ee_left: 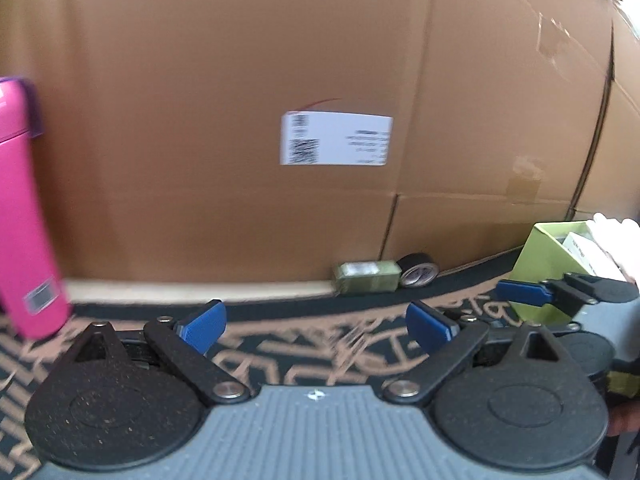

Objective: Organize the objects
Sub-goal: 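Move both open tools toward the small green tin and black tape roll, then grasp small green tin with left tool while right tool grasps black tape roll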

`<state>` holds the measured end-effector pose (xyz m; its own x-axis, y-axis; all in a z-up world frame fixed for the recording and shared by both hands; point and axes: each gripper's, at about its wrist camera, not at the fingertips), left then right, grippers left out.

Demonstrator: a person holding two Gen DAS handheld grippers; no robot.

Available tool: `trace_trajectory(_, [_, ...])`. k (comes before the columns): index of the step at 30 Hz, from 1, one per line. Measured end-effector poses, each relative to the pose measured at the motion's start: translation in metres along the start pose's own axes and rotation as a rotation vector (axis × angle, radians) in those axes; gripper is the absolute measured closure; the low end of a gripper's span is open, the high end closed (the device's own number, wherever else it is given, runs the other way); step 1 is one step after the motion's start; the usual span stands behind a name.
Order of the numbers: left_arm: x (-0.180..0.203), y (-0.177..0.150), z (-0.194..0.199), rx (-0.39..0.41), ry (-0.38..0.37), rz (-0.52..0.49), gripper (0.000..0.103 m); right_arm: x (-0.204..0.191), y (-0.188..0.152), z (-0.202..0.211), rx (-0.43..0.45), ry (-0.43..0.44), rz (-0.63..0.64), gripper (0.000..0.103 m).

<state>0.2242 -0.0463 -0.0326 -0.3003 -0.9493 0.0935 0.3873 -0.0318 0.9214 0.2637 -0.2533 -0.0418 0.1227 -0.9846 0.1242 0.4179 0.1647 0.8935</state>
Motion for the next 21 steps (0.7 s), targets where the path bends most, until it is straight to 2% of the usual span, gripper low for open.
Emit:
trace_trajectory(9, [0.012, 0.008, -0.054, -0.051, -0.015, 0.014, 0.008, 0.009, 0.011, -0.064, -0.075, 0.021, -0.057, 0.04])
trace_trajectory(12, [0.011, 0.011, -0.066, -0.061, -0.014, 0.023, 0.008, 0.012, 0.012, -0.073, -0.084, 0.078, -0.086, 0.043])
trace_trajectory(13, [0.013, 0.012, -0.07, -0.067, -0.019, 0.028, 0.008, 0.012, 0.011, -0.072, -0.083, 0.099, -0.085, 0.057])
trace_trajectory(14, [0.013, 0.012, -0.073, -0.073, -0.027, 0.031, 0.008, 0.012, 0.01, -0.068, -0.082, 0.103, -0.077, 0.083])
trace_trajectory(15, [0.014, 0.012, -0.075, -0.076, -0.038, 0.03, 0.008, 0.011, 0.009, -0.064, -0.081, 0.08, -0.053, 0.091])
trace_trajectory(16, [0.015, 0.011, -0.077, -0.077, -0.046, 0.021, 0.009, 0.011, 0.007, -0.059, -0.079, 0.073, -0.03, 0.094])
trace_trajectory(18, [0.019, 0.009, -0.082, -0.078, -0.043, 0.004, 0.009, 0.015, 0.004, -0.049, -0.069, 0.095, -0.03, 0.094])
trace_trajectory(21, [0.024, 0.007, -0.097, -0.097, -0.043, 0.009, 0.009, 0.017, 0.0, -0.043, -0.053, 0.08, 0.002, 0.094])
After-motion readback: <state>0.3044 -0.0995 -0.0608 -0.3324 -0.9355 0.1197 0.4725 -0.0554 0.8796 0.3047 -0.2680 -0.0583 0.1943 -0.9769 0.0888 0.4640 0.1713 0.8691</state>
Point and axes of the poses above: each gripper's, at about its wrist camera, not at the fingertips, and z roughly against the way its jaws point, x to its right, y to its top, and after that the axes turned 8 degrees about x, right-handed
